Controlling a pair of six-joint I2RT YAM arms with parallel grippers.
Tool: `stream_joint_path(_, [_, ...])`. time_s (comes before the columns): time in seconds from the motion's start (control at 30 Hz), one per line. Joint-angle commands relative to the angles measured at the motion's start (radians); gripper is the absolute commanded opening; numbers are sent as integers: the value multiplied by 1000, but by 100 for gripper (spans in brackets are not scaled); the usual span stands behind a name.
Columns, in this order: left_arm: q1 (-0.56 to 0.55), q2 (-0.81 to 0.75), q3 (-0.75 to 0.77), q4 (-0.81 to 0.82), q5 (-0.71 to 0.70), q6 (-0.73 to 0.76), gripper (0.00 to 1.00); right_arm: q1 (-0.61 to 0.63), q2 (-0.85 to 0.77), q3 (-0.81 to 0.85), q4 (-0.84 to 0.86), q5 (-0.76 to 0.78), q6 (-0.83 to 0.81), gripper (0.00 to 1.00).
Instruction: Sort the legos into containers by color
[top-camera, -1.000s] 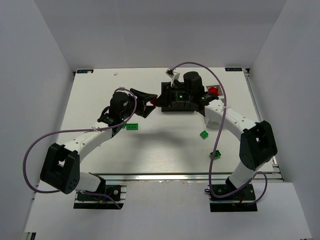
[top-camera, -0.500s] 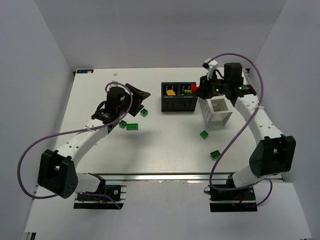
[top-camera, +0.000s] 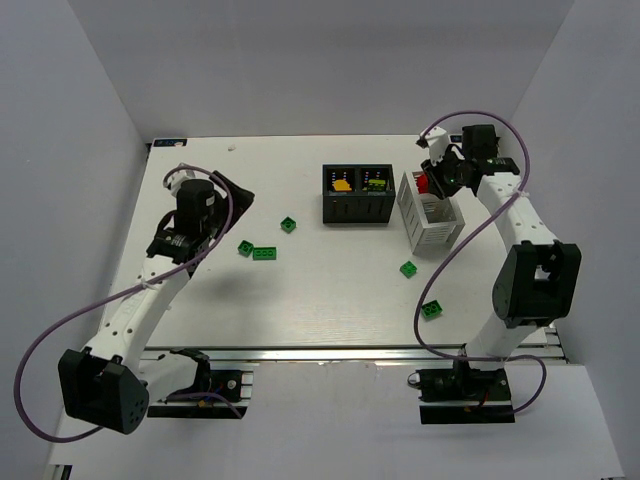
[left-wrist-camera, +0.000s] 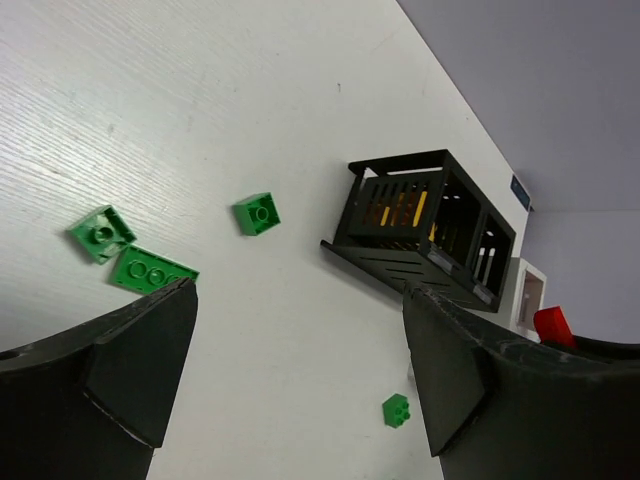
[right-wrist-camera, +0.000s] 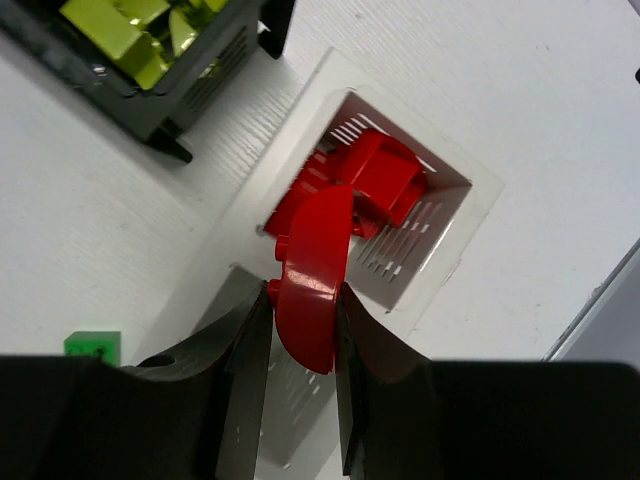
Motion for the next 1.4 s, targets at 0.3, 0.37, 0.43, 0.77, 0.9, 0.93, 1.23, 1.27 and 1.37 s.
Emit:
stream_joint_path(0.3, [21,-52,-82,-44,6,39,93,-19,102,101,114,-61,-2,9])
stream_joint_path(0.37, [21,-52,-92,-40,13,53,93,-19,117,105,124,-80,-4,19])
stream_joint_path(0.43, [23,-54,-102,-32,18,62,93,-19,135,111,129,-89,-12,26])
stream_joint_path(0.77, [29,-23,-92,-64,21,85,94,-42,185,166,114,-98,-10,66])
stream_joint_path(0.9, [29,-14,-102,-67,15,85,93,-58,134,157,103,-140,-18,73])
stream_joint_path(0.93, [29,-9,-103,-72,12,87,93,-61,98,142,95,-153,-37,76])
stream_joint_path(1.23, [32,144,-68,-189,7,122,45,-62,-344,-364,157,-647,-464,89])
stream_joint_path(1.27, [31,156,-65,-192,7,130,39,-62,-364,-397,113,-687,-621,89])
stream_joint_path(1.37, [32,183,-60,-201,4,139,36,-61,-394,-422,-201,-700,-918,74])
